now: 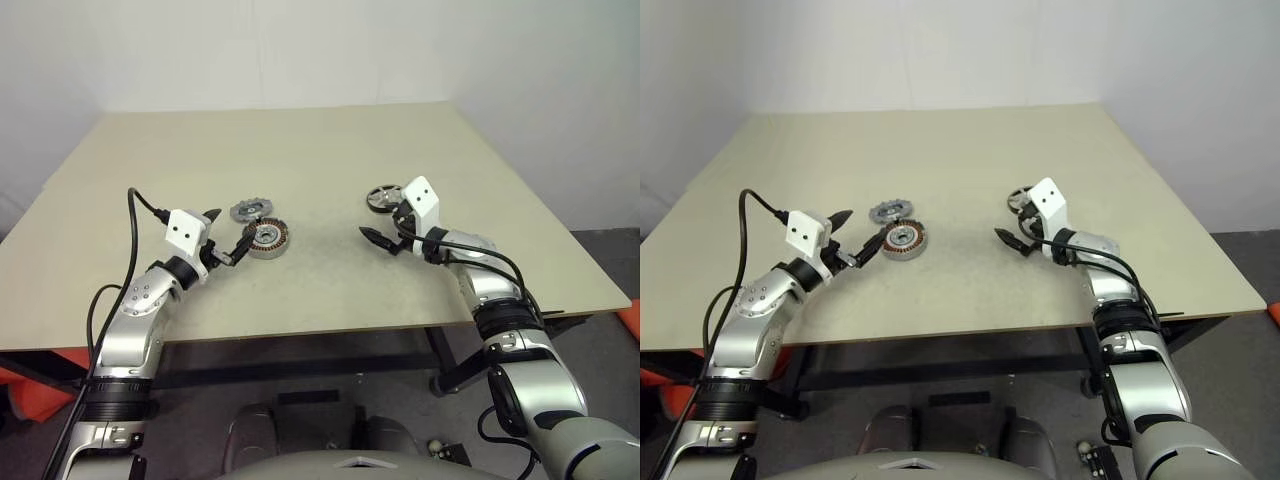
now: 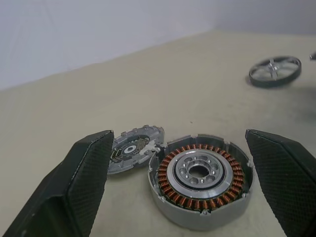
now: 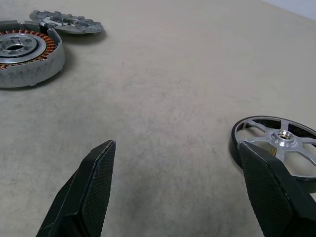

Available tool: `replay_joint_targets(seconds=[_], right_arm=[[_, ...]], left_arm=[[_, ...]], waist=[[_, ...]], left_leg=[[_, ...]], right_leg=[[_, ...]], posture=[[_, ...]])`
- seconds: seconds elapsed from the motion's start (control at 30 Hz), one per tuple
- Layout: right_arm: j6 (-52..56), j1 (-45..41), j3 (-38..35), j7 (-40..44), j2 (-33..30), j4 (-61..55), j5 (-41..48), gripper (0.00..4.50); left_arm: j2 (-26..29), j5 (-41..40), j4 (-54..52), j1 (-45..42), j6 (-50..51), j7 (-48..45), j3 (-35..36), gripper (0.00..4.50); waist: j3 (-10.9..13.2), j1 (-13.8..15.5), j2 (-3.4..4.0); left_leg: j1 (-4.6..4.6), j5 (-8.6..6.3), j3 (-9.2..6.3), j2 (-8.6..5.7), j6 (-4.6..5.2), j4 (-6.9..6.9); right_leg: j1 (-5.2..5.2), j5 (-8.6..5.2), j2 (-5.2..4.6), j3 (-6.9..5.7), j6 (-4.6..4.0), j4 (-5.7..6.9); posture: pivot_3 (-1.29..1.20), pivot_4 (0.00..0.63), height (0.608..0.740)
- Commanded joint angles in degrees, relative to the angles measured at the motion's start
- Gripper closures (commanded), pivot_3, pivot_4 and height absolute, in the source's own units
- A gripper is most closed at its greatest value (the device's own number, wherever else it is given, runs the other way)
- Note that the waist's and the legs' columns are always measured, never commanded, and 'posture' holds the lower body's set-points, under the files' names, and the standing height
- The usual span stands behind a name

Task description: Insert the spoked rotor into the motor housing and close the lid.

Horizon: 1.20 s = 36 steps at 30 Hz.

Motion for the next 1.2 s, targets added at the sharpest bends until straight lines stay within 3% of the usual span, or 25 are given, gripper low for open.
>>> replay_joint_targets(seconds=[0.03, 0.17, 0.37, 0.8, 1.2], right_arm=[[-0.95, -1.63, -0.06, 0.06, -0.25, -1.53, 0.03, 0.06], [-0.41, -2.11, -0.59, 0.5, 0.02, -2.31, 0.87, 0.06], [2.17, -3.28, -1.62, 2.04, -0.29, -6.99, 3.27, 0.06], [5.01, -2.25, -1.56, 2.4, -2.94, -14.41, 3.68, 0.06], [5.43, -0.94, -1.77, 0.7, -2.77, -16.38, 3.64, 0.06]], left_arm=[[4.14, 3.45, -0.65, -1.87, -0.25, -2.93, -2.36, 0.0], [13.78, 11.7, 2.95, -5.19, -3.16, -9.1, -7.97, 0.0], [18.07, 15.65, 10.94, -13.98, -9.6, -14.51, -11.3, 0.0], [15.91, 25.79, 35.48, -31.51, -29.08, -23.88, -23.05, 0.0], [8.99, 35.27, 62.45, -48.76, -41.33, -24.56, -30.12, 0.0]], waist=[[0.0, -0.01, 0.0], [0.0, -0.04, 0.0], [0.0, 0.13, 0.01], [0.0, 0.26, 0.0], [0.01, 0.82, -0.02]], left_leg=[[0.01, 0.0, 0.0, 0.0, 0.0, 0.0], [0.02, 0.0, 0.0, 0.01, -0.01, 0.0], [0.02, 0.01, 0.0, -0.01, -0.01, 0.01], [0.05, 0.07, 0.05, -0.02, -0.11, 0.02], [-0.13, 0.11, 0.05, -0.03, -0.18, 0.03]], right_leg=[[0.0, 0.0, 0.0, 0.0, 0.0, 0.01], [-0.05, 0.0, 0.04, 0.02, 0.0, 0.06], [-0.07, 0.0, 0.01, 0.12, -0.01, 0.14], [-0.18, 0.01, 0.02, 0.22, -0.02, 0.32], [-0.39, 0.01, -0.02, 0.23, -0.03, 0.44]], posture=[[0.0, 0.0, 0.74], [0.0, 0.0, 0.74], [0.0, 0.0, 0.74], [0.0, 0.0, 0.74], [0.0, 0.0, 0.74]])
